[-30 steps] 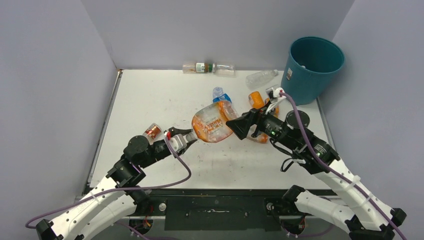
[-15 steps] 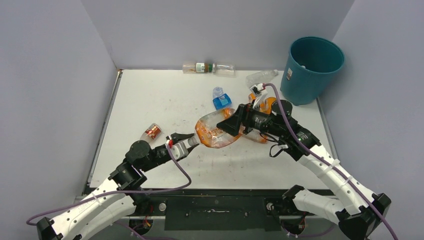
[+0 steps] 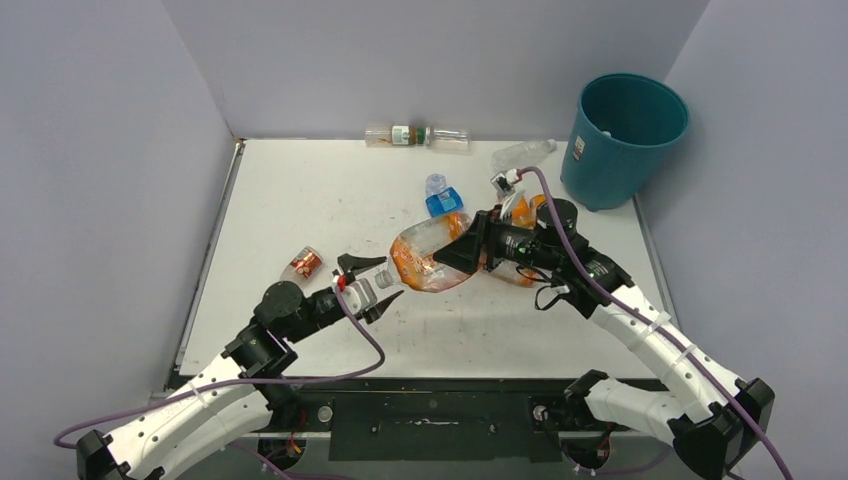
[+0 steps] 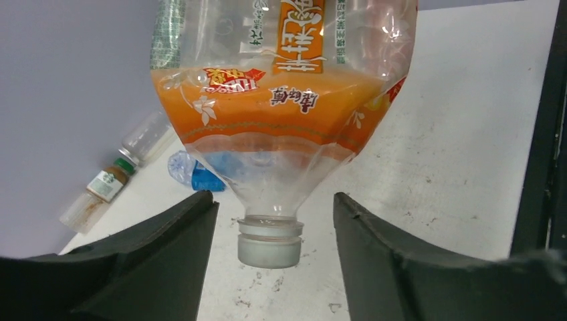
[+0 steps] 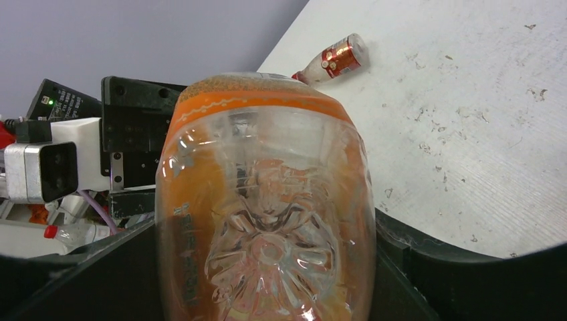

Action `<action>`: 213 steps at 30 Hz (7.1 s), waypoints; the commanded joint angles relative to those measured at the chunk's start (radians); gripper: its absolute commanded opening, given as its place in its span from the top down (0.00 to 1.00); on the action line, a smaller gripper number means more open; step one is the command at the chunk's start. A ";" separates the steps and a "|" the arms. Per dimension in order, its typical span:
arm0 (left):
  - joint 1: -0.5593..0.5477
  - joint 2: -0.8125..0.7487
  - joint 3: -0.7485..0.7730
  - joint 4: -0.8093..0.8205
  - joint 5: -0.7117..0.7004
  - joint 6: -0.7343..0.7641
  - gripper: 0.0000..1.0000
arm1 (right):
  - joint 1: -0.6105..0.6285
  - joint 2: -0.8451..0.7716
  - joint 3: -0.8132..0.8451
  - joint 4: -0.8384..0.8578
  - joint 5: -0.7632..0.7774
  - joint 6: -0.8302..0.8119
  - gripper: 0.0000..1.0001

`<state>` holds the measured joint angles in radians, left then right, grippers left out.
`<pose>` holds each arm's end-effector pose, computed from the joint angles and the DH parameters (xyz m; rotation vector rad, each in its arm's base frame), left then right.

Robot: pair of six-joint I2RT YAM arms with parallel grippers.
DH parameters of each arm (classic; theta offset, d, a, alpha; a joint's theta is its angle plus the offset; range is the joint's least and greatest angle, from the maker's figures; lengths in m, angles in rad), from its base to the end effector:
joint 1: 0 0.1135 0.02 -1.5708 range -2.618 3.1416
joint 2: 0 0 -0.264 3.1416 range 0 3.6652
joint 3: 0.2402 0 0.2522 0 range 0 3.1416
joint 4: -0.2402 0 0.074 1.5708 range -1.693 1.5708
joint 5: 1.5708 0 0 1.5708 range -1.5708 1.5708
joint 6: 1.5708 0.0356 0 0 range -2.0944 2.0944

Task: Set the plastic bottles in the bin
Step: Pick up the plastic bottle at the center of the board, then place the plastic bottle in the trash bin.

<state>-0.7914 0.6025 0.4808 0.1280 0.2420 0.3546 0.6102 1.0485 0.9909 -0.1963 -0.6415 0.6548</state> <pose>0.1074 -0.1209 0.2936 1.0176 1.2210 -0.5313 0.1808 0.1524 0.3623 -0.4627 1.9827 1.4302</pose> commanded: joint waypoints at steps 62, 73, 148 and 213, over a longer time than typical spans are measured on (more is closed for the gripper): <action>-0.212 0.435 0.035 1.168 -0.143 -0.991 0.34 | 0.395 -0.080 -0.649 1.721 0.703 0.104 0.70; -0.242 0.478 0.079 1.175 -0.118 -0.975 0.59 | 0.432 -0.030 -0.654 1.748 0.720 0.095 0.69; 0.066 0.215 0.235 -0.014 0.152 -0.619 0.04 | 0.442 0.142 0.387 -0.223 1.043 -0.394 0.95; 0.063 0.069 0.010 0.289 -0.111 -0.648 0.04 | -0.514 0.859 0.867 0.755 1.605 -0.850 0.91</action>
<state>-0.7269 0.6693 0.4866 0.3565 0.1131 -0.2852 0.1143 1.9263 1.8610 0.5949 0.9768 -0.2474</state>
